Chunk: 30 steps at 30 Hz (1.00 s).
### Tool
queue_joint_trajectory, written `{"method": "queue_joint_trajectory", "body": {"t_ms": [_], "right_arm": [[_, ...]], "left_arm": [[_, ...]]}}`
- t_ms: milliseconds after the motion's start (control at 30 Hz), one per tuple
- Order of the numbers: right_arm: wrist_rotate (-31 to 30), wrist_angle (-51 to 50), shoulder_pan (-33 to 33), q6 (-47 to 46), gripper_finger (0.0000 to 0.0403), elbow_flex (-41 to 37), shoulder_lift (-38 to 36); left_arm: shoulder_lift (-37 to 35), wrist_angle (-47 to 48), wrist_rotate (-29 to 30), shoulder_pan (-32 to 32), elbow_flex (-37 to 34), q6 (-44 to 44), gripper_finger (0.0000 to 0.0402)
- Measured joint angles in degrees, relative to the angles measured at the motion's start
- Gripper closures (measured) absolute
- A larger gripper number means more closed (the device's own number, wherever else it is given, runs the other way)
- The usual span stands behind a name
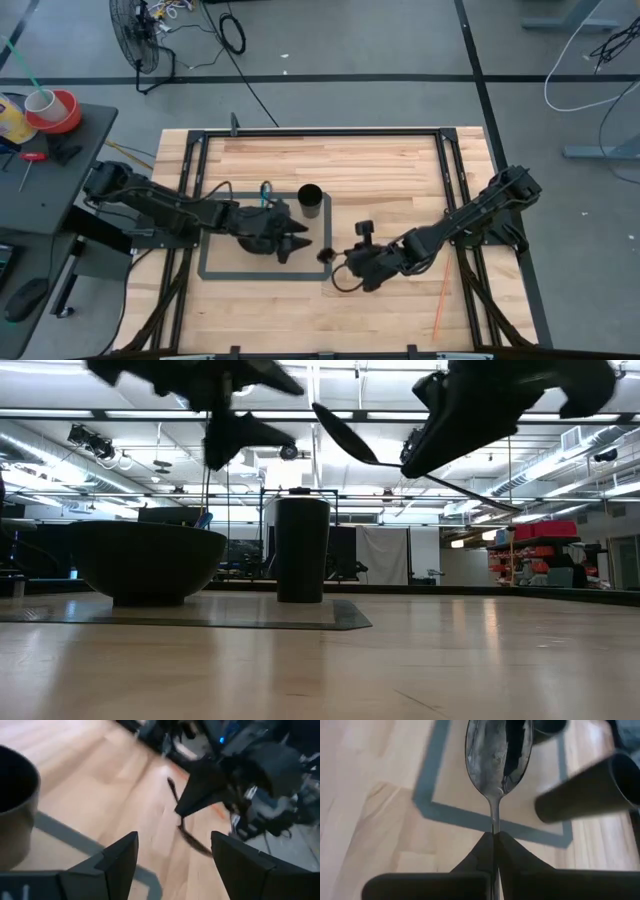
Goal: Pick & Place Utensil
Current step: Put the black spoon into the black bowl on the gray placemat
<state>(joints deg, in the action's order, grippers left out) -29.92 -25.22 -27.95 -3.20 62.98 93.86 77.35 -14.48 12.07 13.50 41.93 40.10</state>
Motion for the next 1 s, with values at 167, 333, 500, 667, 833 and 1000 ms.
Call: {"method": "queue_joint_trajectory", "body": {"t_ms": [167, 333, 500, 667, 833, 1000], "right_arm": [[1.37, 0.07, -0.17, 7.67, 0.0394, 0.0, -0.02], [-0.77, -1.4, -0.17, 13.88, 0.0394, 1.12, -0.05], [-5.45, -4.61, -0.17, 17.58, 0.0394, 1.25, -0.11], [-8.87, -4.7, -0.3, 19.55, 0.0394, 1.25, -0.07], [-11.46, -4.07, -0.22, 22.69, 0.0395, 1.25, -0.11], [-11.24, -3.2, -0.33, 23.87, 0.0395, 1.25, -0.11]], "left_arm": [[5.81, 7.84, -9.61, -1.89, 8.17, 2.53, 0.015], [13.79, 12.43, -10.64, -2.42, 16.51, 4.48, 0.0151], [18.04, 16.15, -11.66, -2.45, 22.54, 3.74, 0.0152], [19.83, 16.96, -10.75, -2.47, 24.28, 4.87, 0.0152], [20.21, 18.82, -10.79, -2.47, 24.25, 5.76, 0.0154], [20.17, 20.17, -10.89, -2.47, 24.31, 5.3, 0.0166]]}}
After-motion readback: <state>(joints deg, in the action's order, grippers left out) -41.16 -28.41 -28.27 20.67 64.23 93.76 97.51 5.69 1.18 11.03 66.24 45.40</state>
